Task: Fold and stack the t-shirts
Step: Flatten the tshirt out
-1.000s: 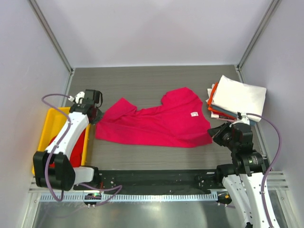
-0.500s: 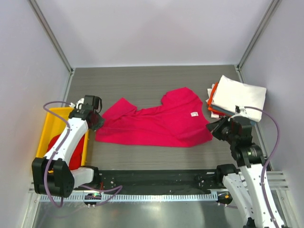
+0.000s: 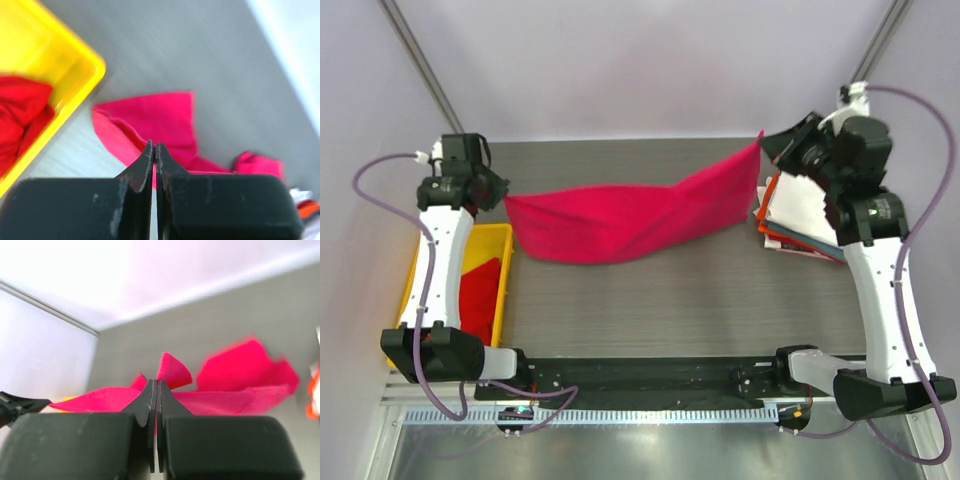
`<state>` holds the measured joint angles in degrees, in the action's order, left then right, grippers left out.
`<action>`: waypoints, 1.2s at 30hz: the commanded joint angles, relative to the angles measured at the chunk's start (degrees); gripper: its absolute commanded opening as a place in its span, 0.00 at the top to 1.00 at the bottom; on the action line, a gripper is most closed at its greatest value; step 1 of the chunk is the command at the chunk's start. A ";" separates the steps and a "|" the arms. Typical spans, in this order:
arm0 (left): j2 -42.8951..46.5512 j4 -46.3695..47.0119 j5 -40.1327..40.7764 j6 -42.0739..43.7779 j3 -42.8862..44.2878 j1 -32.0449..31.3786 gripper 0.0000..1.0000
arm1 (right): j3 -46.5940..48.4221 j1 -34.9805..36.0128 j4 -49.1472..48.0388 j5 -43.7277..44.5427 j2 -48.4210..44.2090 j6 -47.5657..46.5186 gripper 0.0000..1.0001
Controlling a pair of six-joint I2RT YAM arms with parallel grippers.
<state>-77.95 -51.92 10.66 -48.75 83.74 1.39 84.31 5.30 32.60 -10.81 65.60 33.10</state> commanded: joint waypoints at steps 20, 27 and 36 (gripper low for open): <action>28.65 -1.33 -2.92 -3.54 29.24 1.69 0.99 | 29.58 0.32 -8.34 9.75 -24.47 -9.90 0.99; 23.64 -6.70 -1.52 -2.84 34.83 1.69 0.99 | 33.03 0.32 -6.94 8.88 -19.47 -6.92 0.99; 22.94 4.80 -2.57 -1.78 7.42 1.78 0.99 | 15.03 0.24 -9.22 7.65 -11.82 -2.96 0.99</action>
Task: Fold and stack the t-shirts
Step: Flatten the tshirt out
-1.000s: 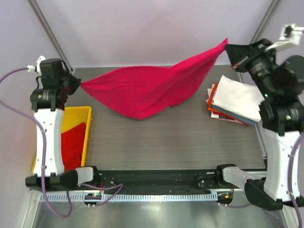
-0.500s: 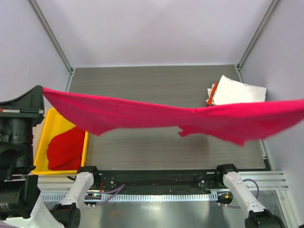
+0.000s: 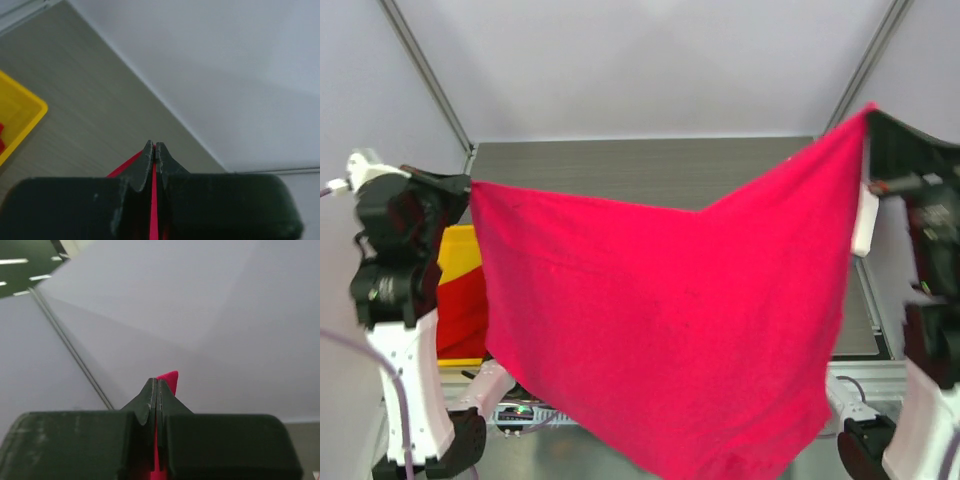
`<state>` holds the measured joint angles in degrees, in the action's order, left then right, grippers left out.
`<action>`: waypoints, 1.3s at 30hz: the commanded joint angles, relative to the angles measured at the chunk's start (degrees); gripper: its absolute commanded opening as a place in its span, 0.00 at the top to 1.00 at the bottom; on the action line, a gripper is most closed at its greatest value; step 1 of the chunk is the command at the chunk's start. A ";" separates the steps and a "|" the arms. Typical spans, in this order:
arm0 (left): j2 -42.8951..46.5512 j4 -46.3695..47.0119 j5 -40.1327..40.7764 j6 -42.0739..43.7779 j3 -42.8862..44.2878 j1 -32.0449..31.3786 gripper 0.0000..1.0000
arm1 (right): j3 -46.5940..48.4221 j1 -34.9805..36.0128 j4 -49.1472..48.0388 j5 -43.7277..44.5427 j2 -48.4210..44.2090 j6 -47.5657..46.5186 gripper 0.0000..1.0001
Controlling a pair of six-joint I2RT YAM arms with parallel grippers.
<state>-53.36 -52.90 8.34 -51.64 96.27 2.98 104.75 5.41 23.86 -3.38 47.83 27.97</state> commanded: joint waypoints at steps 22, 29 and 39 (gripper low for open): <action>-42.60 20.64 -19.75 -6.45 30.72 10.27 0.99 | 41.94 -14.09 -7.59 -23.68 52.36 23.26 0.99; -38.85 34.60 -19.85 -1.71 7.05 10.64 1.00 | 5.00 -14.99 -29.15 -36.25 42.45 29.67 0.99; -25.05 45.06 -21.61 -5.21 -35.20 10.02 1.00 | -44.66 -15.25 -35.63 -37.14 25.04 23.20 0.99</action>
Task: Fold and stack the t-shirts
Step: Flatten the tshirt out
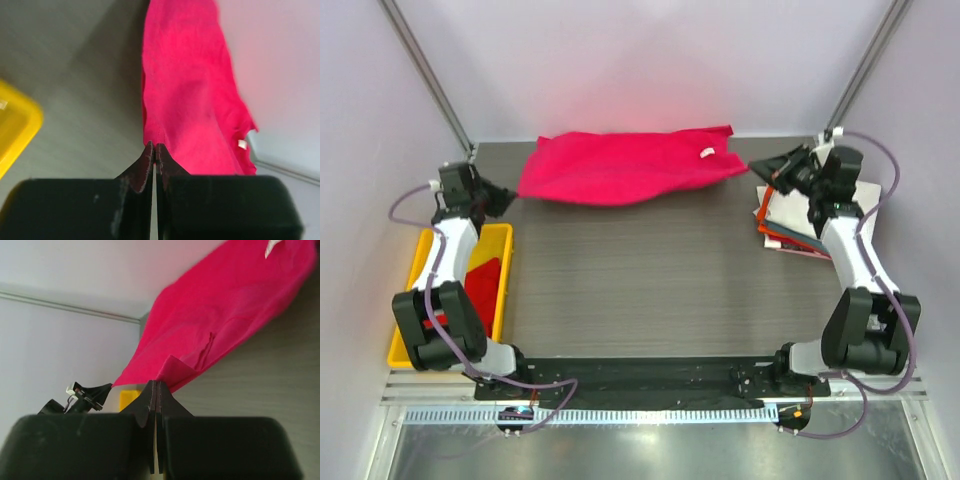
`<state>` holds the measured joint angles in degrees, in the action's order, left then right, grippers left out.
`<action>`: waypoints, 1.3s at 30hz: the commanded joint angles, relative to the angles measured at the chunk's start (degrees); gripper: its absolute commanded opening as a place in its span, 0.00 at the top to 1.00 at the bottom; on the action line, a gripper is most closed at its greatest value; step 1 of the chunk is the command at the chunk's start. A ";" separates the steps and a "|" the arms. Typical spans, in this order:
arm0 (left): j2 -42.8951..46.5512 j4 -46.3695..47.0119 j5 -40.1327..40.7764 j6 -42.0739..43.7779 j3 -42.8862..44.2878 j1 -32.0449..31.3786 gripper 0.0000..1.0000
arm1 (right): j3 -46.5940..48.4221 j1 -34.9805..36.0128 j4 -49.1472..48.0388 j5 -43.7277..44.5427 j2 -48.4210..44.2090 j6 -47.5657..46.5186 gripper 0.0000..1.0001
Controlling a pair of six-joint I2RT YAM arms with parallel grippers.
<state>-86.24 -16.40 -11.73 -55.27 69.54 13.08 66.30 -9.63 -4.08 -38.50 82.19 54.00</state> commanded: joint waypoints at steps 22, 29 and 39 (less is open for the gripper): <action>29.80 -0.64 3.11 1.39 -39.57 0.01 1.00 | -43.37 -0.30 20.39 1.23 -52.01 -15.32 0.99; 38.23 -10.31 7.50 -1.95 -40.53 -0.07 1.00 | -39.68 -0.30 34.56 3.86 -61.54 -18.22 0.99; 40.10 -19.98 10.15 -1.34 -37.90 -0.07 1.00 | -37.48 -0.22 40.11 7.82 -62.34 -20.16 0.99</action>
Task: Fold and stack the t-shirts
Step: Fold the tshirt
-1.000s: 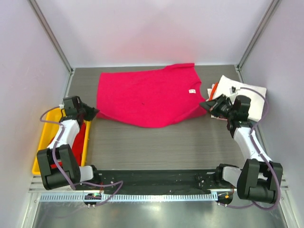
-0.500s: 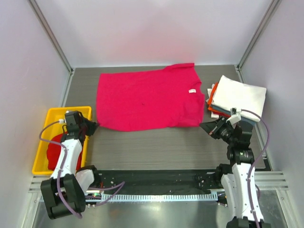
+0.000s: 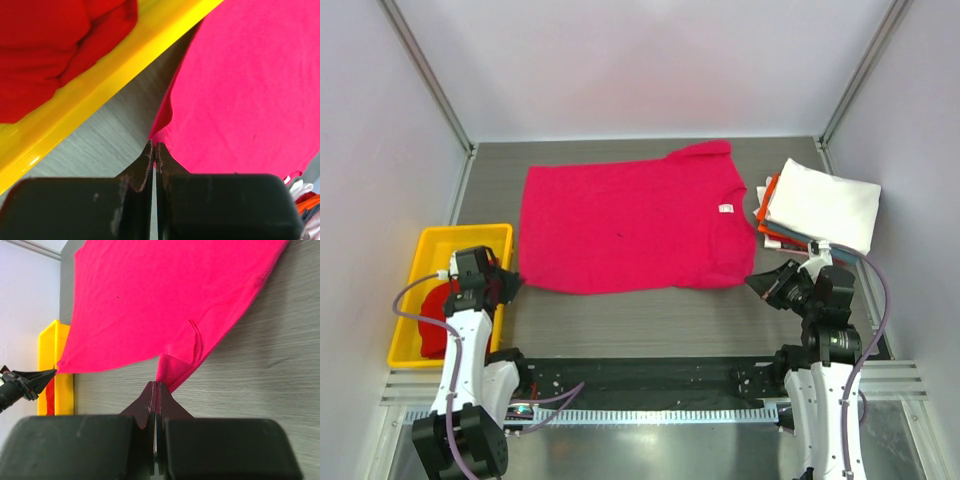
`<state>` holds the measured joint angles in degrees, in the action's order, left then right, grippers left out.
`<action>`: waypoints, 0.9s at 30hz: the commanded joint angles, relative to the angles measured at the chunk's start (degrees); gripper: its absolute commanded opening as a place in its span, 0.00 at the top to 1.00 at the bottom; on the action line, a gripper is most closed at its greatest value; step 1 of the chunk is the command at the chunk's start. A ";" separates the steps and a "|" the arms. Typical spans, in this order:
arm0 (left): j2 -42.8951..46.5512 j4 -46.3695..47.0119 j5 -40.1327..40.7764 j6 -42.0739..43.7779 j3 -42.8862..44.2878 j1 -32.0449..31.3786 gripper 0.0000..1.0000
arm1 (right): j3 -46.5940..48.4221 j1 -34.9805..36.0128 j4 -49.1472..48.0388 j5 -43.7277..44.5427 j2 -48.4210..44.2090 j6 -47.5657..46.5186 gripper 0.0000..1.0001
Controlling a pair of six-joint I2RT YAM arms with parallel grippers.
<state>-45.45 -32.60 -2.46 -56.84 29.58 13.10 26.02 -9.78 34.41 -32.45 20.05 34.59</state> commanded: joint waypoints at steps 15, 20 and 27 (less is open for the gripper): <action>-8.42 -3.17 1.14 -0.11 8.20 -0.01 1.00 | 15.37 0.03 -9.61 10.65 20.63 3.38 0.99; -12.38 -2.82 1.93 -0.90 10.75 -0.01 1.00 | 19.33 0.90 -12.88 10.03 27.75 3.29 0.99; -17.30 -3.00 5.80 -1.61 15.24 0.08 1.00 | 23.63 5.91 -16.13 13.28 37.33 2.41 0.99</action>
<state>-61.63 -36.12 0.80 -57.60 41.74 13.10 46.13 -5.69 22.94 -21.47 55.72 37.39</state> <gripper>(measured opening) 0.005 0.021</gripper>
